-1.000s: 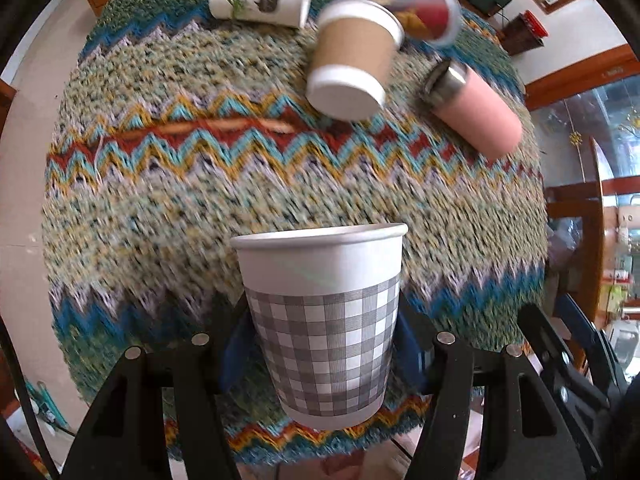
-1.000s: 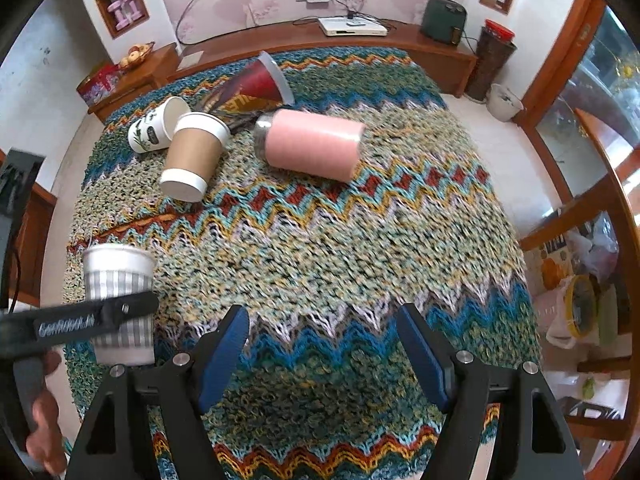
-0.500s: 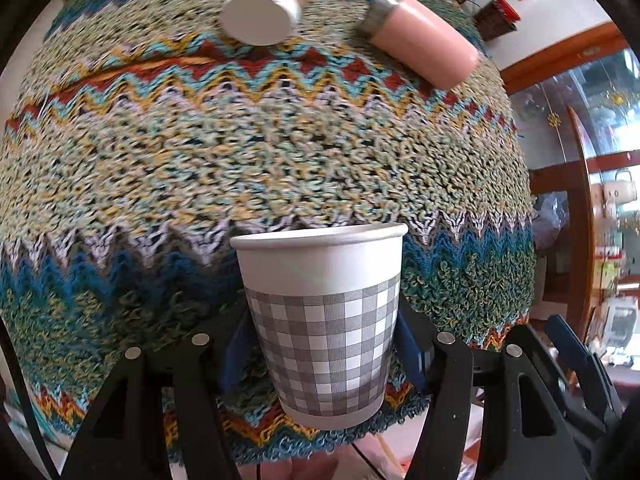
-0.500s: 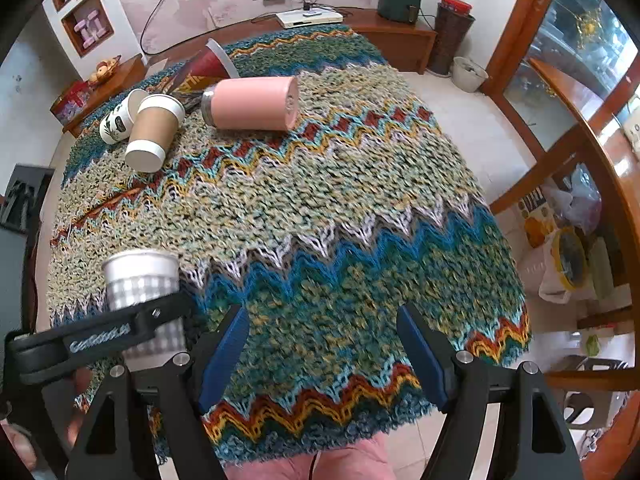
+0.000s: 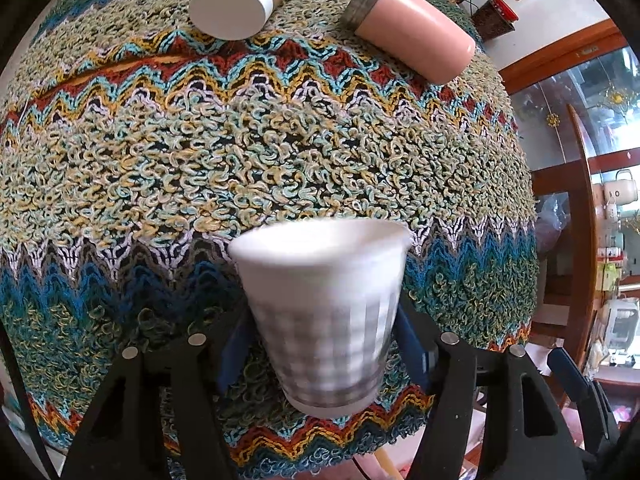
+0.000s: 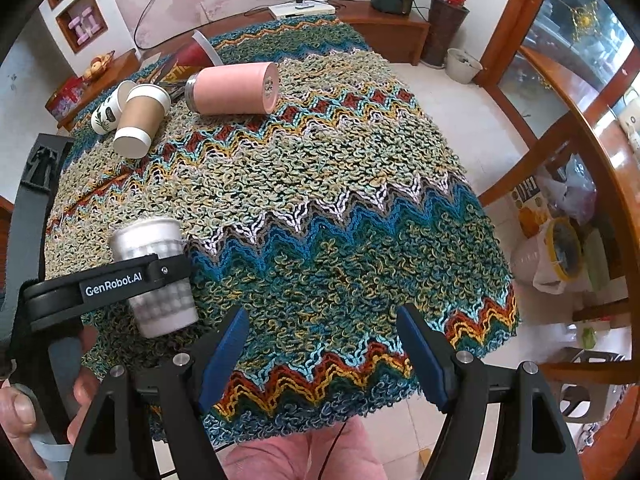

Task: Flip cup upright
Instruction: 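Lift the plaid cup with the left gripper toward the right gripper, then close the right gripper on the plaid cup while the left gripper opens and withdraws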

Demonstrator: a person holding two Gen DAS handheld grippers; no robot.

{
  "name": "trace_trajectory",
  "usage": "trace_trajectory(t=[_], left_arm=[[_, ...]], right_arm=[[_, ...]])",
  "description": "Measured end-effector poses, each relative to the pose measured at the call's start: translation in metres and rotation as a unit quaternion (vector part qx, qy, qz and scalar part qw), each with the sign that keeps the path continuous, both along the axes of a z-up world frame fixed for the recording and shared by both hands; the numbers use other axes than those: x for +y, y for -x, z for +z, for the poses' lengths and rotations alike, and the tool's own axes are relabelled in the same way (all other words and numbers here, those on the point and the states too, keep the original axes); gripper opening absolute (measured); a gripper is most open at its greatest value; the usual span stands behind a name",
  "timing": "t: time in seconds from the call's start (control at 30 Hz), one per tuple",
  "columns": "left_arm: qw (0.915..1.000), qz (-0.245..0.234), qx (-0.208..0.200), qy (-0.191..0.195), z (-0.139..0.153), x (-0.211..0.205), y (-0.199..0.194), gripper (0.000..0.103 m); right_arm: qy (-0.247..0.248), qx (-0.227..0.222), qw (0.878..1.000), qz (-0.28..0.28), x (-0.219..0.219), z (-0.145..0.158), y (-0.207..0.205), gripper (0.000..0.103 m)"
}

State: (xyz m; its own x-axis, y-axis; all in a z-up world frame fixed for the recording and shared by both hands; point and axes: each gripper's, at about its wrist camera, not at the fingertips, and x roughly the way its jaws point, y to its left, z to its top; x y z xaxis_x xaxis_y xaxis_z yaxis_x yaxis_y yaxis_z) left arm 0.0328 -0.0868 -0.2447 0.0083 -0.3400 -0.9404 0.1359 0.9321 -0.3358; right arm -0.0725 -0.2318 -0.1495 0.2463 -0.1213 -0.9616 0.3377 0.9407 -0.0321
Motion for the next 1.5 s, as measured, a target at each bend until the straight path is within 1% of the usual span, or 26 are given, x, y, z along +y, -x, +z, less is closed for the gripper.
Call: trace_trajectory(t=[0.07,0.1,0.37,0.47,0.57,0.67,0.83,1.0,1.07,1.2,1.3,1.4,1.5], left_arm=[[1.0,0.001,-0.004,-0.006,0.0,0.0,0.0,0.082],[0.9999,0.002,-0.009,-0.011,0.001,-0.001,-0.001,0.084],[0.9998,-0.002,-0.012,-0.018,0.006,0.004,0.002,0.087],[0.9999,0.0,-0.013,-0.011,0.012,0.009,0.005,0.089],[0.9998,0.006,-0.015,-0.007,0.02,0.016,0.007,0.089],[0.9996,0.012,-0.024,-0.005,0.033,0.025,0.009,0.089],[0.9982,0.03,-0.05,-0.014,0.063,0.047,0.015,0.089],[0.9942,0.045,-0.09,-0.04,0.096,0.066,0.026,0.089],[0.9915,0.051,-0.108,-0.053,0.11,0.073,0.032,0.089],[0.986,0.071,-0.133,-0.071,0.128,0.083,0.041,0.089],[0.9826,0.084,-0.145,-0.08,0.135,0.09,0.048,0.089],[0.9787,0.095,-0.156,-0.092,0.136,0.095,0.053,0.089],[0.9769,0.102,-0.159,-0.1,0.134,0.098,0.058,0.089]], right_arm=[[0.0,-0.001,1.0,0.006,0.0,0.0,-0.001,0.077],[0.0,-0.001,1.0,0.009,0.0,-0.001,-0.002,0.077],[-0.011,0.003,0.999,0.032,0.003,-0.009,-0.011,0.077],[-0.014,0.003,0.999,0.041,0.006,-0.01,-0.013,0.077],[-0.017,0.003,0.999,0.05,0.009,-0.009,-0.015,0.077],[-0.022,0.003,0.998,0.057,0.011,-0.008,-0.017,0.077],[-0.028,-0.002,0.997,0.072,0.017,-0.001,-0.02,0.077],[-0.043,-0.005,0.995,0.09,0.028,0.005,-0.027,0.077],[-0.051,-0.005,0.994,0.1,0.034,0.007,-0.03,0.077],[-0.064,-0.005,0.991,0.118,0.045,0.007,-0.035,0.077],[-0.079,-0.006,0.988,0.131,0.053,0.006,-0.041,0.077],[-0.09,-0.004,0.986,0.144,0.06,0.0,-0.048,0.077],[-0.1,0.001,0.983,0.154,0.066,-0.009,-0.055,0.077]])
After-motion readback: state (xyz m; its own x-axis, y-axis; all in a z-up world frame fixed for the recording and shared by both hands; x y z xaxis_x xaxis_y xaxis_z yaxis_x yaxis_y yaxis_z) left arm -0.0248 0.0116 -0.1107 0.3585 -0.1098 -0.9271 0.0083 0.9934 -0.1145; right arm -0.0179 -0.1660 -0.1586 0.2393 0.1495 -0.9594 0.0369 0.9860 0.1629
